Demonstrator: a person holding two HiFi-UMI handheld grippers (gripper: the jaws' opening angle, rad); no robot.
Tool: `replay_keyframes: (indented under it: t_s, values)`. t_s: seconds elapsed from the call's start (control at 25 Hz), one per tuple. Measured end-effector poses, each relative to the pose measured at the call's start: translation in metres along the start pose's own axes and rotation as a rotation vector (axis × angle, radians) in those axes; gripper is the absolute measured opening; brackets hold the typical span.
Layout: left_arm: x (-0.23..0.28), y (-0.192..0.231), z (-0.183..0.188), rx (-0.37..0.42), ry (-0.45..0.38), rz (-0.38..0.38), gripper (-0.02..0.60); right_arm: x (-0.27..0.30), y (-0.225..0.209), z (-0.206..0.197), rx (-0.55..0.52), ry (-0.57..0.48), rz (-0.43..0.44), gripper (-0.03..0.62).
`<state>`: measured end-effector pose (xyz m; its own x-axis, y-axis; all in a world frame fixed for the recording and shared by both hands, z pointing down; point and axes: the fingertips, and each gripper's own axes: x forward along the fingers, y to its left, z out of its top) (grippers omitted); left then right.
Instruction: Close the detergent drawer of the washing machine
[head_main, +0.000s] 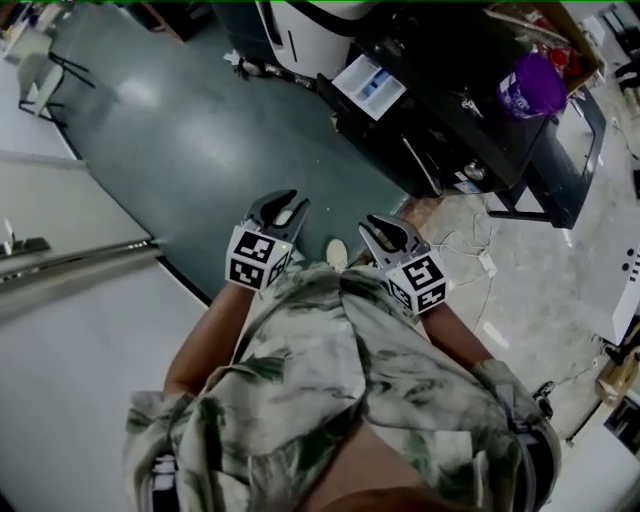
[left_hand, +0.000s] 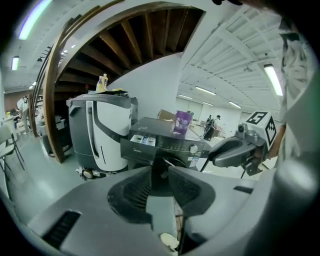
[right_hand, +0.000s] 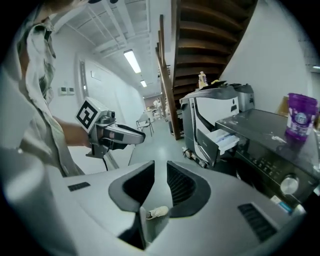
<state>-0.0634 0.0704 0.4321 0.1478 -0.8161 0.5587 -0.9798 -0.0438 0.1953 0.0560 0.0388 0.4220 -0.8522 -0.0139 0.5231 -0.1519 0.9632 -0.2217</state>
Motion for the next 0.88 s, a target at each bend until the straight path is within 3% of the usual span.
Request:
replay_keyframes:
  t_s: [0.32,0.72,0.88]
  values:
    - [0.053,0.053,0.032,0.129,0.04,-0.15,0.115,0.028,-0.026,0.033,0.167,-0.048,-0.233,0.091]
    - [0.098,0.093,0.047,0.241,0.061,-0.308,0.115,0.066,-0.024,0.049,0.252,-0.047,-0.472,0.089]
    - [0.12,0.1,0.046,0.264,0.071,-0.332,0.115,0.066,-0.029,0.049,0.305,-0.068,-0.545,0.089]
